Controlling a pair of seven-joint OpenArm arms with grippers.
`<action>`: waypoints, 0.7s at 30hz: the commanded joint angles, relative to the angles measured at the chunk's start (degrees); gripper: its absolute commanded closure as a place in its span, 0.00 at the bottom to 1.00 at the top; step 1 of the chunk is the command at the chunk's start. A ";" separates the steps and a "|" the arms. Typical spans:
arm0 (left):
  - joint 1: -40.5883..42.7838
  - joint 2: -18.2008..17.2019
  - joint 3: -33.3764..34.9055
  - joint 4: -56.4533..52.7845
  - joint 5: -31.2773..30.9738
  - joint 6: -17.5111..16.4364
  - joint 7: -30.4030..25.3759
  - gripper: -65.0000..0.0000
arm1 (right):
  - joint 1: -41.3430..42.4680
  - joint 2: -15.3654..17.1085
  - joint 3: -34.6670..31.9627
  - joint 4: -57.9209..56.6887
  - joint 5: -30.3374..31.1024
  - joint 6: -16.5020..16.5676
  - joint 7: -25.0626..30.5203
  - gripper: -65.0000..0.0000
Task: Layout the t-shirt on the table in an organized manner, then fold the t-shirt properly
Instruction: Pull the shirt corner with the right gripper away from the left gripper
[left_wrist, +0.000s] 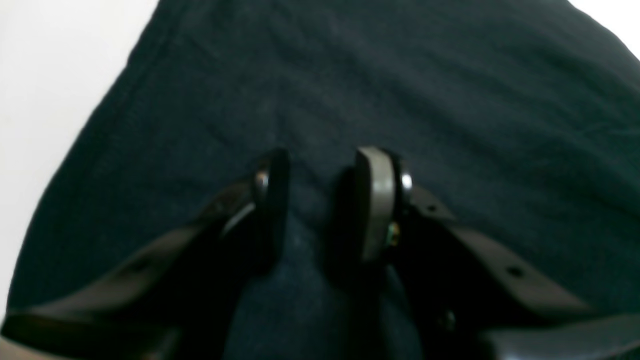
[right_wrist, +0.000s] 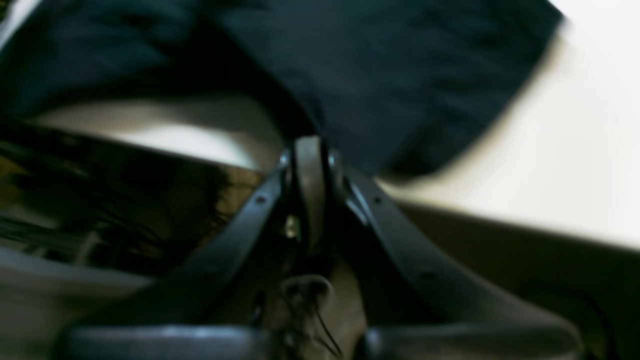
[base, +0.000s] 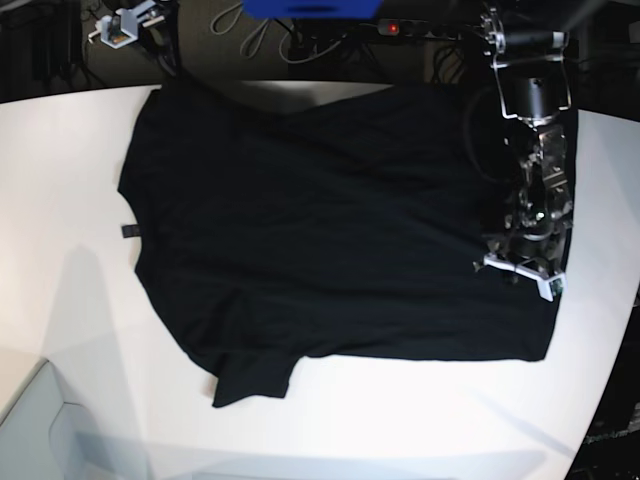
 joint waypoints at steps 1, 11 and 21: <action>-1.40 -0.73 -0.06 0.84 -0.07 0.10 -1.05 0.66 | -1.25 0.38 0.82 -0.36 0.64 0.55 1.41 1.00; -2.19 -0.73 -0.06 0.84 -0.07 -0.08 -1.05 0.66 | -0.90 0.30 4.69 -10.82 0.29 6.61 4.84 1.00; -2.10 -0.73 -0.24 0.93 -0.42 -0.08 -0.69 0.66 | -0.90 0.30 4.34 -10.82 0.20 6.70 4.31 0.68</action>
